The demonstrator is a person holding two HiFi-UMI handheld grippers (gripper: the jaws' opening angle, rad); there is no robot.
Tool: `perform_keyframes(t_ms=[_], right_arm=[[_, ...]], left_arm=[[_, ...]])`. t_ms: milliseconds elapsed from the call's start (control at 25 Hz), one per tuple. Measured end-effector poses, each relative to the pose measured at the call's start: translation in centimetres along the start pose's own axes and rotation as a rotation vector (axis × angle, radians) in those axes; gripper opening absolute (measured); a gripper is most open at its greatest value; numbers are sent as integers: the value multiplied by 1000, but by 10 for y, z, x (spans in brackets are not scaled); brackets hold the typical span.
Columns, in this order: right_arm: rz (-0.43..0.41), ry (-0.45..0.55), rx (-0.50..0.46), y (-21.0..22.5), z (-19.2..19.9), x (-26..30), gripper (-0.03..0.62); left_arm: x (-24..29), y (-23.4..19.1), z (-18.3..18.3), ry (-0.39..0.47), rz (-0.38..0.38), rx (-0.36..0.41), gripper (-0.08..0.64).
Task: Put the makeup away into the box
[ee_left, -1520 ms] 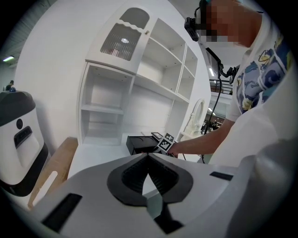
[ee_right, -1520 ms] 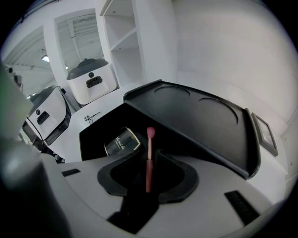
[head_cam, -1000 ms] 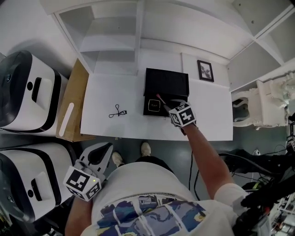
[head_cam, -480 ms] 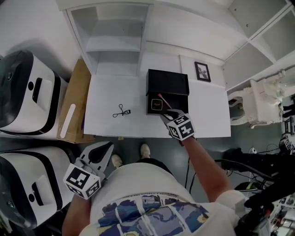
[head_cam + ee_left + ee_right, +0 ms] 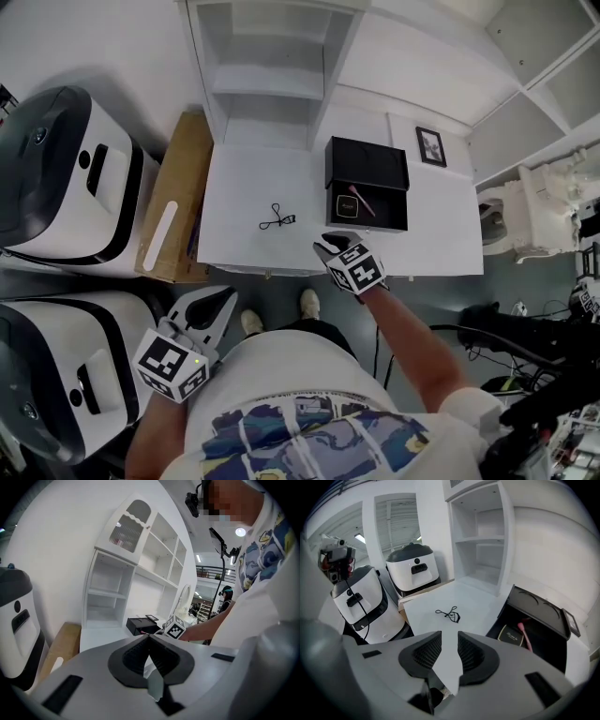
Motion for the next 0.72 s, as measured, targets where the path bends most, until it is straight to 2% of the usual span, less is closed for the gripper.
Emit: perform_keyframes(t_ms=[360, 520, 720], right_arm=[[12, -1, 102, -32, -4, 47, 124], [36, 28, 212, -32, -11, 64, 129], [76, 71, 407, -24, -18, 80, 141]], left_arm=[[-39, -26, 10, -9, -16, -15, 14], [-50, -36, 12, -10, -24, -22, 14], [-57, -47, 14, -7, -32, -29, 14]])
Point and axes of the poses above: the fingertips, and each gripper's own axes: x forward along the fingers, y to its right, z out of its underside, the point moved 7 cm from there along -x, backward along the fingers, and after that the axes turned 9 degrees about y, right-handed, at the moved point
